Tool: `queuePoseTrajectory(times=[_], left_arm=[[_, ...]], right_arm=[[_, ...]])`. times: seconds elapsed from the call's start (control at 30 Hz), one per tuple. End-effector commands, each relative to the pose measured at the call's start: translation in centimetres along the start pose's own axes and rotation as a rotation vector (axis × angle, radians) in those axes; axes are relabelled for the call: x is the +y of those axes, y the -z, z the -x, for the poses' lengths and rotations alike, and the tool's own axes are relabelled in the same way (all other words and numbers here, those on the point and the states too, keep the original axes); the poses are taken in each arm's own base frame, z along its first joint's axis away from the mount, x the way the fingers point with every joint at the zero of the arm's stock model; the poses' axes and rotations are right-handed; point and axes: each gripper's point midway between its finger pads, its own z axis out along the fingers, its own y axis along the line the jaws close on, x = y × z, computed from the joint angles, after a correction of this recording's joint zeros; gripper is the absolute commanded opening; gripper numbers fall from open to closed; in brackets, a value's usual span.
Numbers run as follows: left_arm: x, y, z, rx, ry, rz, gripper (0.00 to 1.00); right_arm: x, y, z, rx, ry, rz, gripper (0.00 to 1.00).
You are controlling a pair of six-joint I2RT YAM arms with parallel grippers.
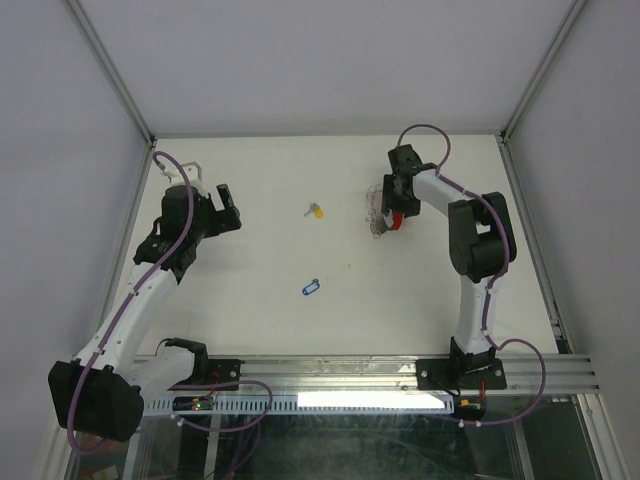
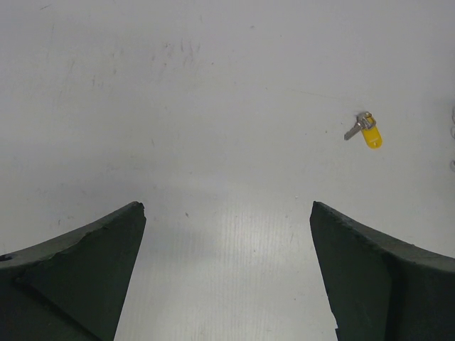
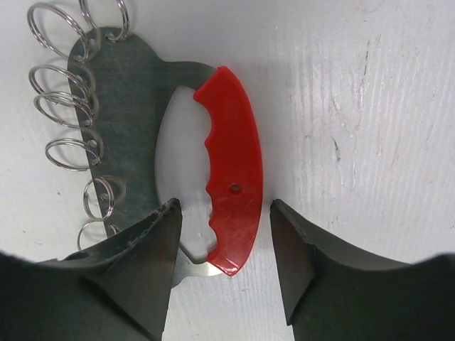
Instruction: Put the keys on the keyring
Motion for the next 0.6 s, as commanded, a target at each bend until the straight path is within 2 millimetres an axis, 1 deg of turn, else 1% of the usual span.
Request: queuePoseTrajectory(times=[0.0, 0.17, 0.2, 0.23, 0.4, 0.57], left_arm=[[-0.8, 0.5, 2.8, -0.07, -0.001, -0.031, 0.99], [-0.7, 0.5, 2.8, -0.071, 0.0, -0.028, 0.99], [-0.8, 0.5, 2.8, -0.07, 0.001, -0.028, 0.99], [-0.8, 0.5, 2.7, -0.068, 0.0, -0.03, 0.99], [-0.6, 0.2, 2.6, -0.062, -0.004, -0.016, 0.99], [-1.8, -0.2, 1.9, -0.025, -0.015, -0.079, 0.99]], right_arm=[[-0.1, -0.2, 0.5, -0.019, -0.005, -0.02, 0.54], [-0.4, 0.2, -1.2, 0.0, 0.001, -0.016, 0.45], [-0.3, 0.4, -1.6, 0.002, 0.005, -0.012, 0.42], [0.0, 0.8, -1.9, -0.003, 0.017, -0.011, 0.4], [1.0, 1.9, -5.4, 0.013, 0.082, -0.017, 0.39], [1.4, 3.2, -9.3, 0.025, 0.142, -0.017, 0.38]])
